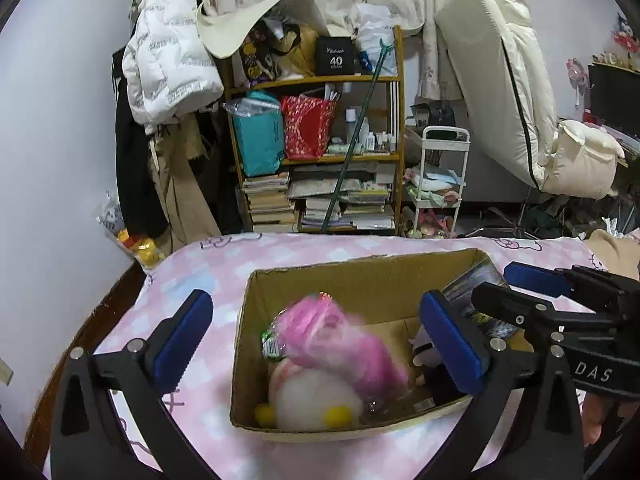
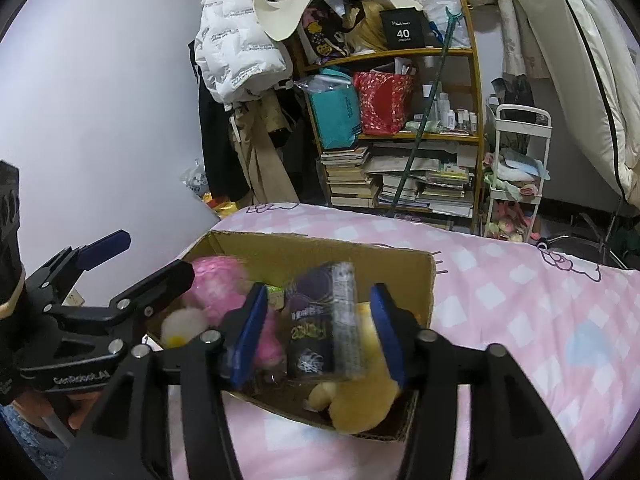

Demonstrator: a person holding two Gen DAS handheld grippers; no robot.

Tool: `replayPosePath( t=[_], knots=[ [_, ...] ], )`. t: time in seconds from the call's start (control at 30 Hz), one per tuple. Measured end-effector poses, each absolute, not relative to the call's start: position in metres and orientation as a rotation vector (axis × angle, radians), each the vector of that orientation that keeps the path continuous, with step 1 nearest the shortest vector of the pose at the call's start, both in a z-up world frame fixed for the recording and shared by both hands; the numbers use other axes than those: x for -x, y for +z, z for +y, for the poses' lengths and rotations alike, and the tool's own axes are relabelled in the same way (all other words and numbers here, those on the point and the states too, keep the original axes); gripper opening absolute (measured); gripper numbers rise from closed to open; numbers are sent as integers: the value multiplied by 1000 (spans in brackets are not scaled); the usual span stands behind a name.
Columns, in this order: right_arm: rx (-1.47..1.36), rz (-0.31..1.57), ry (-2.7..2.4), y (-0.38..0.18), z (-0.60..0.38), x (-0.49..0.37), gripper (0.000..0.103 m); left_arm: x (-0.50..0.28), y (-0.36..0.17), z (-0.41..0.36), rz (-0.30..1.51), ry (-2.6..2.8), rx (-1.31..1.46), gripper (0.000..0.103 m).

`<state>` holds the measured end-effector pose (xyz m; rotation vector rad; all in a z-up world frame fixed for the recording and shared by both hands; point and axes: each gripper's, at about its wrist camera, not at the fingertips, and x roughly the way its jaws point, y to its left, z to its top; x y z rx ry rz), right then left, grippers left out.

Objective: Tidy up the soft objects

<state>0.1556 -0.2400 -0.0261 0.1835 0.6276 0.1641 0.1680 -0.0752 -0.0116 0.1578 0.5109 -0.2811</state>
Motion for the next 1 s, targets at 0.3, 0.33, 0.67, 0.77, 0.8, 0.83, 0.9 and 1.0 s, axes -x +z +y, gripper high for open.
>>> replayPosePath(
  t=[0.3, 0.33, 0.67, 0.77, 0.8, 0.83, 0.9, 1.0],
  knots=[
    [-180, 573, 121, -11, -244, -145, 87, -145, 8, -59, 468, -215, -144, 102],
    [-172, 568, 112, -9, -243, -142, 95, -142, 11, -55, 468, -206, -137, 102],
    [-216, 485, 84, 24, -254, -111, 103, -106, 47, -27, 439, -161, -95, 102],
    [-214, 459, 71, 37, -257, -97, 103, -91, 57, -21, 421, -152, -88, 102],
    [-215, 452, 69, 41, -258, -92, 103, -88, 60, -20, 412, -146, -90, 102],
    [-212, 444, 65, 45, -259, -87, 103, -82, 63, -18, 401, -137, -95, 102],
    [-204, 423, 57, 54, -260, -76, 103, -72, 67, -16, 384, -126, -103, 102],
    [-176, 390, 45, 65, -259, -59, 103, -56, 72, -11, 362, -113, -106, 102]
  ],
)
